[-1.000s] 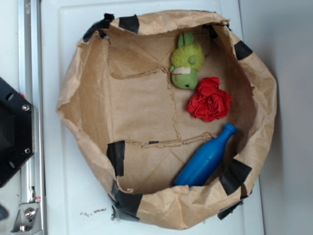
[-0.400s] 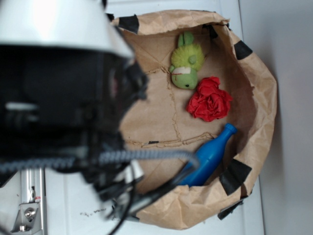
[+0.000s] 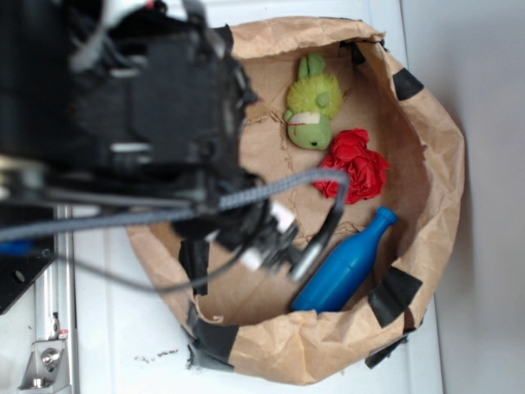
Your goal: Grab the green animal.
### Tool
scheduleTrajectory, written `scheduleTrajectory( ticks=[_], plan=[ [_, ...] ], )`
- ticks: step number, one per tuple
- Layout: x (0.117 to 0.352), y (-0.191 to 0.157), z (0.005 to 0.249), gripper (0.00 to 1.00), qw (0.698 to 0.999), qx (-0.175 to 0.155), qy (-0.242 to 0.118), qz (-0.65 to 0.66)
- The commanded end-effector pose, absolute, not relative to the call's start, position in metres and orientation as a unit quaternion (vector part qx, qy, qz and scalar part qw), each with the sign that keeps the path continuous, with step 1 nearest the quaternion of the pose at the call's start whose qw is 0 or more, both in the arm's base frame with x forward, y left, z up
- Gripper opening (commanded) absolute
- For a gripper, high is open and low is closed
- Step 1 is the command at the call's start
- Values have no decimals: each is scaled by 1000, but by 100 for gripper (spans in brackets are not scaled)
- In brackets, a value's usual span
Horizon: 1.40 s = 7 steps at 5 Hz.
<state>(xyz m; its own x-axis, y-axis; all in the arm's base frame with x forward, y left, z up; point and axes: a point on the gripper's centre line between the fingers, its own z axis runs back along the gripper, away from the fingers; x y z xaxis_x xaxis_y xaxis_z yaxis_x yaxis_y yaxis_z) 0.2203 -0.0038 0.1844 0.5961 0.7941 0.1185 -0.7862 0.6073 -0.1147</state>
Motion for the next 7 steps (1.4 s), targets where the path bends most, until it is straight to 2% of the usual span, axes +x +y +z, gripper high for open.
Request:
scheduleTrajectory(
  ticks=[1,3,4,5,7],
  plan=[
    [243,9,148,100,879,5,-39,476],
    [285,41,106,100,861,35,-65,504],
    [303,58,103,100,853,17,-96,512],
    [303,65,105,100,859,-11,-141,493],
    [305,69,107,100,861,-12,-153,486]
  ],
)
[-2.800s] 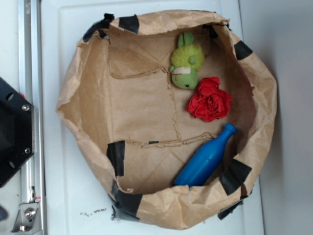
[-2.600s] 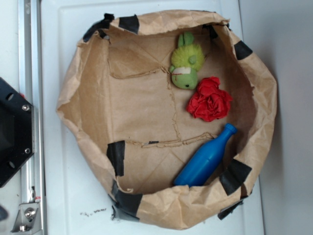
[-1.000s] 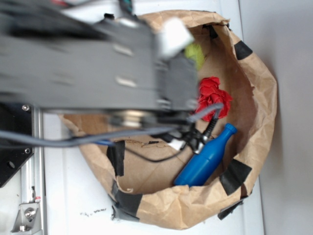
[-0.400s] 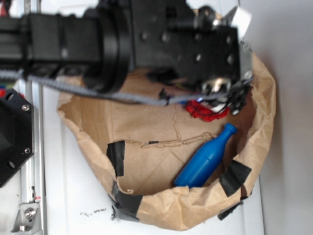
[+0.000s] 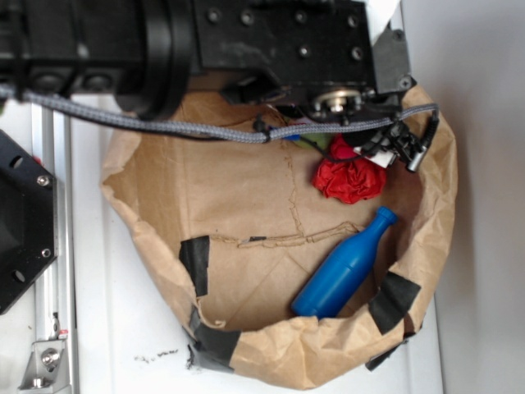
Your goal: Grab the green animal.
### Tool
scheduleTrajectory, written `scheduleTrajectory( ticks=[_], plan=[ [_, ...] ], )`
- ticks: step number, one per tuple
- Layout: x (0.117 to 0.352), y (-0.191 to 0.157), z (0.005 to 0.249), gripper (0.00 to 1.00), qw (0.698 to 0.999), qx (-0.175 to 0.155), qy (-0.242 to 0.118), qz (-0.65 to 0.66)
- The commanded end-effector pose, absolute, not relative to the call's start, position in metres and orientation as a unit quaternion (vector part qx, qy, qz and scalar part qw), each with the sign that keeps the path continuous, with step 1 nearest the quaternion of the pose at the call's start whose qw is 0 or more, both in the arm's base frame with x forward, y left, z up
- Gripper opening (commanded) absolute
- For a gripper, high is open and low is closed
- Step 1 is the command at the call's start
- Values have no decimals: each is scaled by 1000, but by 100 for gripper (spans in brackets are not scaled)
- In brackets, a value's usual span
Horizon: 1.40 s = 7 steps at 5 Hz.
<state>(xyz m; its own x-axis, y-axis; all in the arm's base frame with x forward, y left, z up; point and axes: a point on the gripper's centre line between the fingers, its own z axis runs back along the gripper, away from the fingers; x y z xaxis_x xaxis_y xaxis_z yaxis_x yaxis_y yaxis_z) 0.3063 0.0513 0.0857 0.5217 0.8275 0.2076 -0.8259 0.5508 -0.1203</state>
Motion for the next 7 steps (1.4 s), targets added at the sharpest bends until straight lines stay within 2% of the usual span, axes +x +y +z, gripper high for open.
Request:
scheduleTrajectory(
  ticks=[1,3,4,5,6,7],
  plan=[
    [305,69,107,100,861,-12,-153,486],
    [305,69,107,100,861,-12,-153,486],
    [286,53,101,100,828,-7,-151,540],
    [280,37,100,100,798,3,-180,575],
    [284,31,105,100,773,-3,-192,605],
    [302,48,97,100,762,-3,-186,620]
  ],
)
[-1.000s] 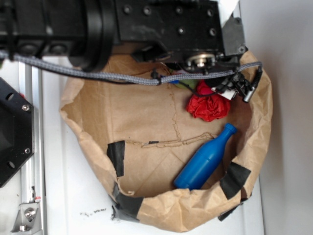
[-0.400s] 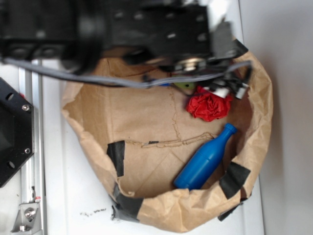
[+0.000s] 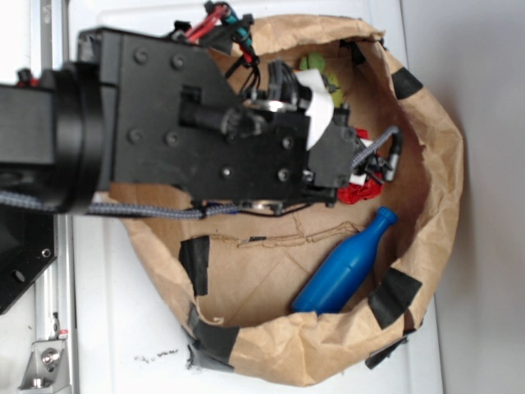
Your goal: Grab the green animal.
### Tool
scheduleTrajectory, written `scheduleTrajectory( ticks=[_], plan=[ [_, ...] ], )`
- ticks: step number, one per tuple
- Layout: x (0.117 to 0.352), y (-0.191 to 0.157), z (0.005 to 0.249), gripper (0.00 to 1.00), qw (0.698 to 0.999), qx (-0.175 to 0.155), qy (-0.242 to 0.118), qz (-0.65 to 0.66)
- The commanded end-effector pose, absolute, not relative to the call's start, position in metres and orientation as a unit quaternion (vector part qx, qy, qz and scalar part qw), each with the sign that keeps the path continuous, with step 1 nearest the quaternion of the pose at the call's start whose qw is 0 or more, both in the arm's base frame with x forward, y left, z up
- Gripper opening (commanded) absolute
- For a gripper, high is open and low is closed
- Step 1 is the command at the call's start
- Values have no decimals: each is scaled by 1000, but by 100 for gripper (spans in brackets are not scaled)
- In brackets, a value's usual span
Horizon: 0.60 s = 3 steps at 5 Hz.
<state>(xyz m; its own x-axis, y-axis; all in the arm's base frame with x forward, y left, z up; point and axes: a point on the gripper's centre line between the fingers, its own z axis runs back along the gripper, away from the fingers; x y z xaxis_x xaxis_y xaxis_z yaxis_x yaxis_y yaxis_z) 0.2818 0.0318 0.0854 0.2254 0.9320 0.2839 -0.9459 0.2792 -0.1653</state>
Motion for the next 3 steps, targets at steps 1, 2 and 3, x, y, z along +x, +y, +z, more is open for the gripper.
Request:
scheduleTrajectory(
  ticks=[1,2,3],
  plan=[
    [273,48,85,100,761,-1,-195,618],
    [281,56,78,100,772,-4,-181,609],
    [287,59,80,100,783,-23,-151,602]
  ],
)
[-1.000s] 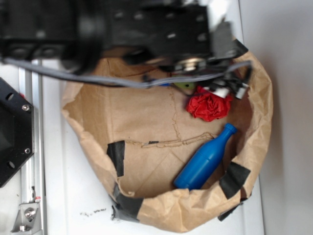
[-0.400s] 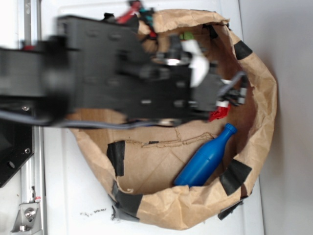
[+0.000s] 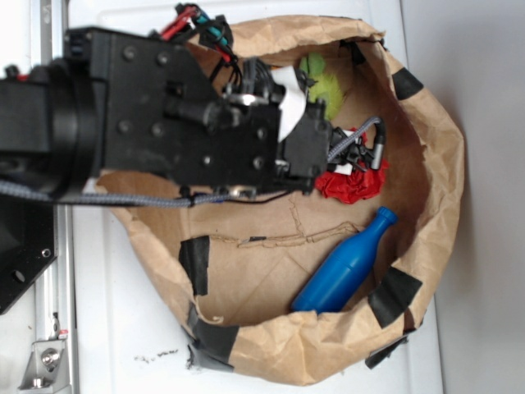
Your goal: Grab the green animal.
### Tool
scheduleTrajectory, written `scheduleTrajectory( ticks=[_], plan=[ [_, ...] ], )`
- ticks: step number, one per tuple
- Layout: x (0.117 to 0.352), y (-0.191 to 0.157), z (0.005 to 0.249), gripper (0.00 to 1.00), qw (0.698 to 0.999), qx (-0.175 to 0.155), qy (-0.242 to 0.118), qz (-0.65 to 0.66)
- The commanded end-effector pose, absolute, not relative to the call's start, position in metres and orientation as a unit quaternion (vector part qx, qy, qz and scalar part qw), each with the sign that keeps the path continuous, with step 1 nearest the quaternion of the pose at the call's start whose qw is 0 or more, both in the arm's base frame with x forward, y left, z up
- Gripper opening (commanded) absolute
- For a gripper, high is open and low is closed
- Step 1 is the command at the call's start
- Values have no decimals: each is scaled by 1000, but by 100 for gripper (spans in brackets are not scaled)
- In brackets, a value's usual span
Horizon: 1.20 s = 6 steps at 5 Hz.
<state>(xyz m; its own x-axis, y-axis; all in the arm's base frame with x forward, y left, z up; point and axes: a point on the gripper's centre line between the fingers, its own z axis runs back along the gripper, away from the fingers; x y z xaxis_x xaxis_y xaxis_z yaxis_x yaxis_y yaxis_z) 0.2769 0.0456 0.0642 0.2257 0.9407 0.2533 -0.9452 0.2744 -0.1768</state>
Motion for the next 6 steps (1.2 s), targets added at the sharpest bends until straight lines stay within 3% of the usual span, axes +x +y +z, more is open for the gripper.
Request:
scheduleTrajectory(
  ticks=[1,2,4,6],
  plan=[
    [292,63,78,100,784,-52,-81,613],
    [304,66,78,100,786,-59,-55,612],
    [303,62,77,100,792,-44,-72,605],
    [306,65,72,100,794,-37,-67,603]
  ],
)
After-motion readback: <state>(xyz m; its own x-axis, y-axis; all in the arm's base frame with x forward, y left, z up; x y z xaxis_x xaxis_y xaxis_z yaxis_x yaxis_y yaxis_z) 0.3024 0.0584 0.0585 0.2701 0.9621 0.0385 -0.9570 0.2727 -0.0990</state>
